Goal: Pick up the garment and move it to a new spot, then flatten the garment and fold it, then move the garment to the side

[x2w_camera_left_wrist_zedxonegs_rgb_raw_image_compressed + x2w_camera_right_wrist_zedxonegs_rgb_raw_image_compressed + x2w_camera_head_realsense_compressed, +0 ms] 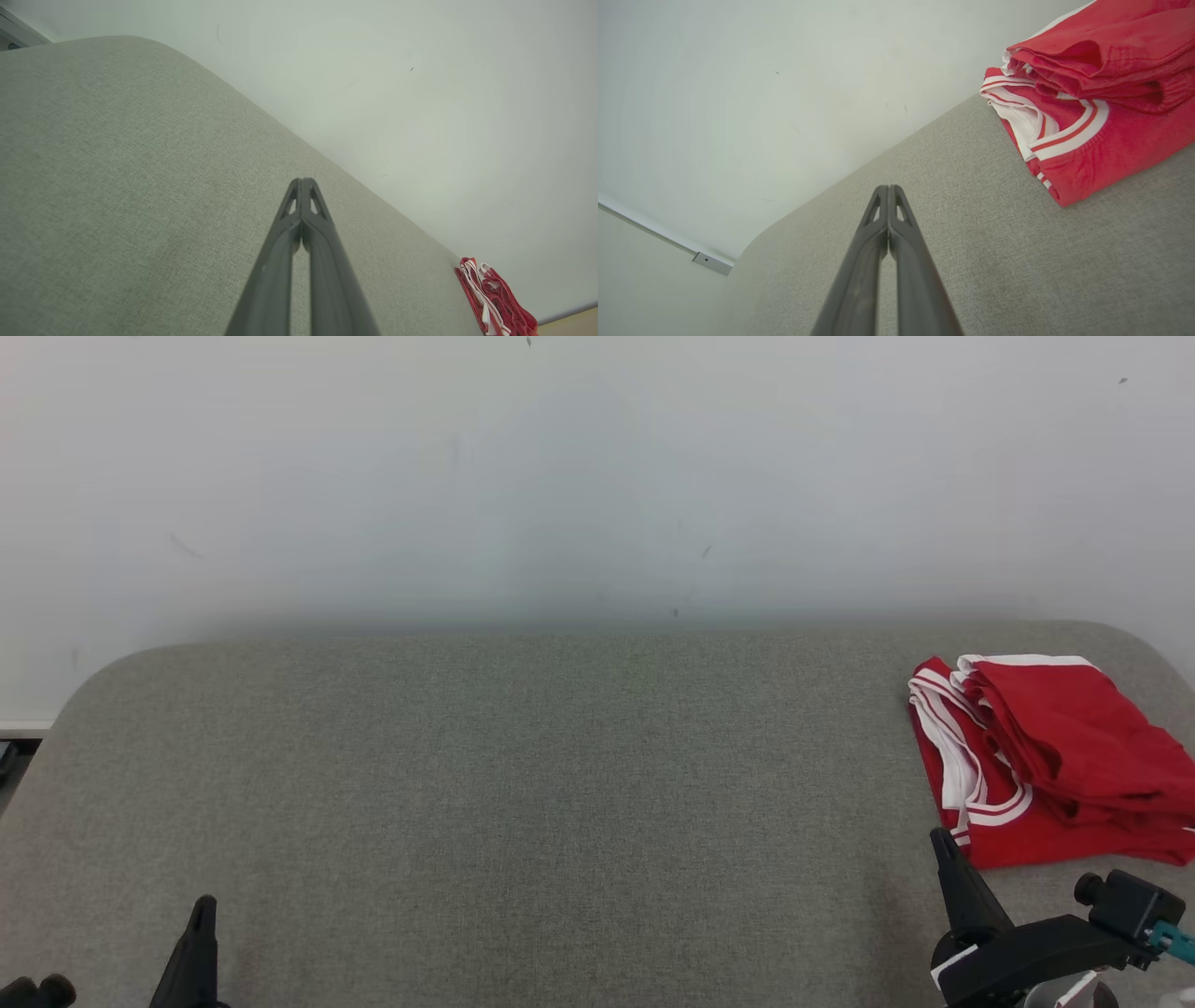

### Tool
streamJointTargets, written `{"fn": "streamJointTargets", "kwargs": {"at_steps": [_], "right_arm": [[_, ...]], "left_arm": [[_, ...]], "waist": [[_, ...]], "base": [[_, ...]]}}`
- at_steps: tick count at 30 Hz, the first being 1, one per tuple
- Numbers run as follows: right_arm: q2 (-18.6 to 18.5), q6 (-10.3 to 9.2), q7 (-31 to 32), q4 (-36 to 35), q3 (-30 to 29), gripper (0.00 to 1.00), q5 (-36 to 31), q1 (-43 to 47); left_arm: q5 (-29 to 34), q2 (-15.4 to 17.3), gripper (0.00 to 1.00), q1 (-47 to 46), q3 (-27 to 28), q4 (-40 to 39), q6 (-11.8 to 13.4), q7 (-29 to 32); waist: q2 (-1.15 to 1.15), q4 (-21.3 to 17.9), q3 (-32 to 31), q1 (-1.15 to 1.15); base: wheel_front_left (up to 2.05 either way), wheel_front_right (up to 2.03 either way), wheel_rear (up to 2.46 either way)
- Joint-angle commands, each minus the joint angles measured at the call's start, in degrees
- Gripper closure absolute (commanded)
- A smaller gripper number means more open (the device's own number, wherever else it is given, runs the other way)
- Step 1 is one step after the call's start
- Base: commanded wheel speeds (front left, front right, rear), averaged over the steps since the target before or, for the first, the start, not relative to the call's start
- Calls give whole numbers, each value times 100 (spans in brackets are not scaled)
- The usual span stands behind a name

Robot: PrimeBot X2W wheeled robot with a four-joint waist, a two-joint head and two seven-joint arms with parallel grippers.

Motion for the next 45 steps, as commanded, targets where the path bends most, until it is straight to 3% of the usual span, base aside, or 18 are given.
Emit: {"fn": "streamJointTargets", "kwargs": {"at_steps": [1,45], "right_arm": [[-34,0,-2,-90,6,100,224,-183],[-43,-1,119,-58,143,100,2994,-432]], "left_arm": [[-229,26,100,-178,94,-27,-47,46],[-2789,-427,100,-651,809,435,-424,624]], "waist": [[0,2,7,-1],[0,35,195,-1]], "base": [[0,0,0],[0,0,0]]}}
